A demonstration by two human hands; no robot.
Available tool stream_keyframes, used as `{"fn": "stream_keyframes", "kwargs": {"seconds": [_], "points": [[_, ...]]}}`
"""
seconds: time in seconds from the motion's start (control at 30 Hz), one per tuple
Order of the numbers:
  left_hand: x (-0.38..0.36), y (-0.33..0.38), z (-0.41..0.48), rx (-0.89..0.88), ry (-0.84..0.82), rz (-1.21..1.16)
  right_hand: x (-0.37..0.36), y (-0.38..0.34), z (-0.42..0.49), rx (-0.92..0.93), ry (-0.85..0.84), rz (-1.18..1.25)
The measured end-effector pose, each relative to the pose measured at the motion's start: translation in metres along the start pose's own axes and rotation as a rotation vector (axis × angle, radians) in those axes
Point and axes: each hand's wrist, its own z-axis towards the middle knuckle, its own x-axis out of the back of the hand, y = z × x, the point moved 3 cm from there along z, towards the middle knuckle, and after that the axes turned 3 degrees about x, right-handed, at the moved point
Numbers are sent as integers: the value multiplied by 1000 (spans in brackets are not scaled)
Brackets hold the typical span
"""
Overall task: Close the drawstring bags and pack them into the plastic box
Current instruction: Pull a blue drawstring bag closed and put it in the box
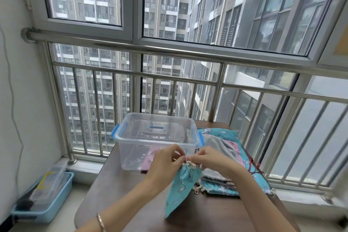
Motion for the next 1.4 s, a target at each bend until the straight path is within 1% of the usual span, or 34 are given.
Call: {"fn": "stream_keyframes", "kwargs": {"seconds": [0.1, 0.2, 0.3, 0.4, 0.5, 0.63, 0.73, 0.83, 0.93, 1.03, 1.17, 1.4], "points": [[0, 0, 2, 3, 4, 14, 1, 0, -1, 27, -58, 145], [0, 3, 2, -56, 37, 36, 0, 2, 1, 22, -12, 213], [0, 8, 0, -135, 60, 46, -2, 0, 3, 2, 51, 202], [-1, 10, 2, -160, -20, 51, 0, -6, 0, 20, 30, 168], [-2, 5, 7, -102, -127, -16, 3, -9, -2, 29, 34, 167], [2, 2, 12, -30, -125, -55, 4, -12, -6, 79, 86, 246], [5, 1, 16, 106, -135, -119, 1, -15, -9, 154, 167, 145], [8, 0, 20, 309, -212, -261, -3, -20, -13, 272, 268, -2], [10, 0, 25, 414, -285, -295, -6, -25, -18, 362, 336, -104], [13, 2, 32, 409, -322, -251, -8, -27, -21, 410, 351, -192], [18, 10, 34, 348, -425, -111, -8, -35, -25, 462, 341, -299], [26, 28, 37, 218, -598, 84, -7, -44, -29, 509, 337, -305]]}}
